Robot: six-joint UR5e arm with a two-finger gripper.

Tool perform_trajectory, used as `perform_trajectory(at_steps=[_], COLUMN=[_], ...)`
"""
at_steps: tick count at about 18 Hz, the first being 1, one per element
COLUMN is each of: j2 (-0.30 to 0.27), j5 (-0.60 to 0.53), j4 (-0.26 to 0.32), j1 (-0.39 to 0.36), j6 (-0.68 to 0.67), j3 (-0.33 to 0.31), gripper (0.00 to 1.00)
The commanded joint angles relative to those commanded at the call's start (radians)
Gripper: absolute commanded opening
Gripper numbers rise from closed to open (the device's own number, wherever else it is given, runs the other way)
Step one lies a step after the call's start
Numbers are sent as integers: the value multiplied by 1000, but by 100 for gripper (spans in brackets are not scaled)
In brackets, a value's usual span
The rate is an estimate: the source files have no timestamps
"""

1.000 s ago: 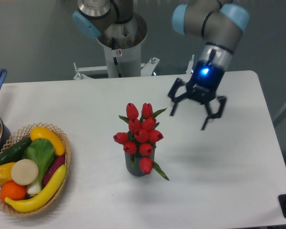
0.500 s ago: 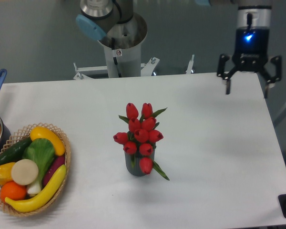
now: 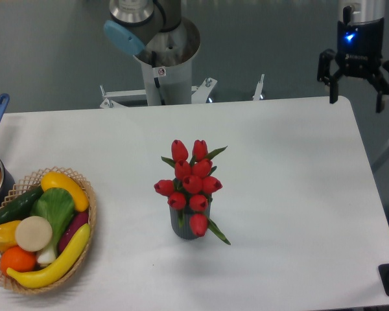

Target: Insert the flowers into the vase

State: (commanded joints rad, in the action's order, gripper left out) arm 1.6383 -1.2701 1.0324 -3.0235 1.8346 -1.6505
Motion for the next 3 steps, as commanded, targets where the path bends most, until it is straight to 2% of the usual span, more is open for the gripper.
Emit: perform_trajectory(at_steps=[3], j2=[0], j5=[0], j4=[-2], j1=[-3], j6=[0], j3=[-2], gripper=[100])
